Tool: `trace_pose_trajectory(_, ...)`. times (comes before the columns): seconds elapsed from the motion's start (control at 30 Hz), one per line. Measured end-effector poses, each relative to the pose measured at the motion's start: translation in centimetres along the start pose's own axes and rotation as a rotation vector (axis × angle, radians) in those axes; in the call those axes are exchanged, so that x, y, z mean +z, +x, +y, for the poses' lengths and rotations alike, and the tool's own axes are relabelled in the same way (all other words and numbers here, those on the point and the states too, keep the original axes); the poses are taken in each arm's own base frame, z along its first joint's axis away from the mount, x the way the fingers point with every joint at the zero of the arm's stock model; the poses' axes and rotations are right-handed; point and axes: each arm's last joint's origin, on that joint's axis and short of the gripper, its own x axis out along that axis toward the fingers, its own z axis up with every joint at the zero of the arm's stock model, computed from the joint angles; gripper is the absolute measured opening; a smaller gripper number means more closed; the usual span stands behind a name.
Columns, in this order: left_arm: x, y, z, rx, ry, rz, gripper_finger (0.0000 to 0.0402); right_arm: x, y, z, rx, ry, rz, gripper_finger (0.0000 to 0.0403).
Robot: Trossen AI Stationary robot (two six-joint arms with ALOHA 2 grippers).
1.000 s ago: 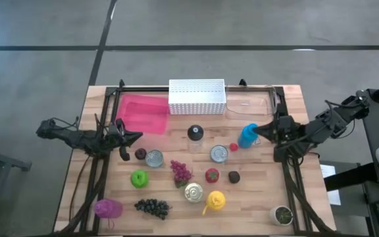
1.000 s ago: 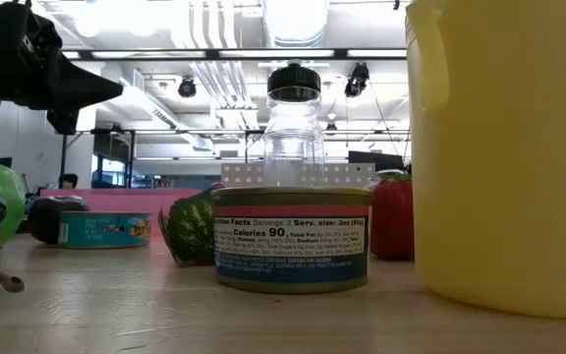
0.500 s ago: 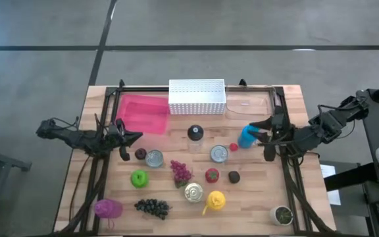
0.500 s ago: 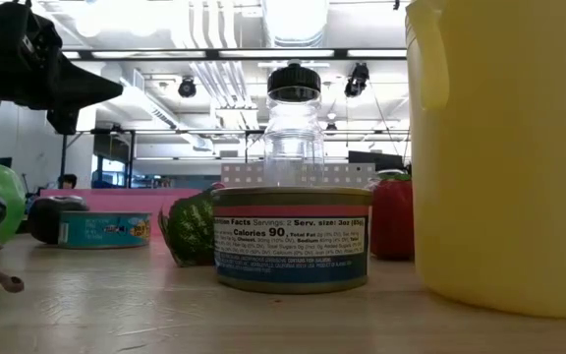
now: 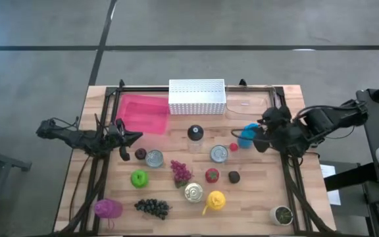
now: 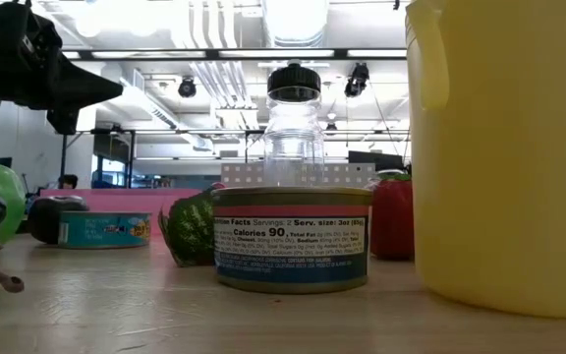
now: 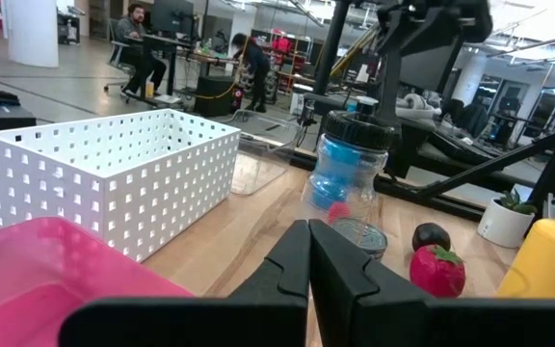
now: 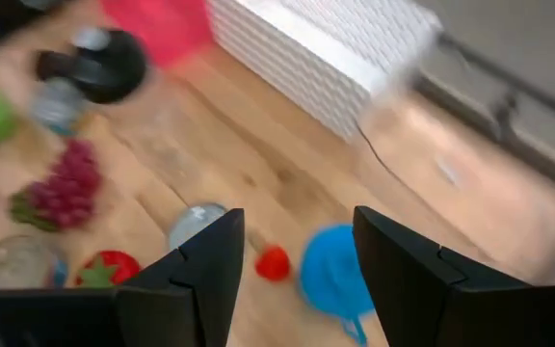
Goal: Pick & Place Food Item
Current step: Put the blue water bottle into the transparent bin
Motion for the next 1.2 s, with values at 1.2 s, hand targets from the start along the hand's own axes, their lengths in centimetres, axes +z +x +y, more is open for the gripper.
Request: trace_pose_trajectory(1.2, 0.0, 0.0, 0.0, -0.001, 0.0, 0.0, 0.0006, 2.3, 6.8, 1.7, -0.286, 0.211, 0.356, 0.0171)
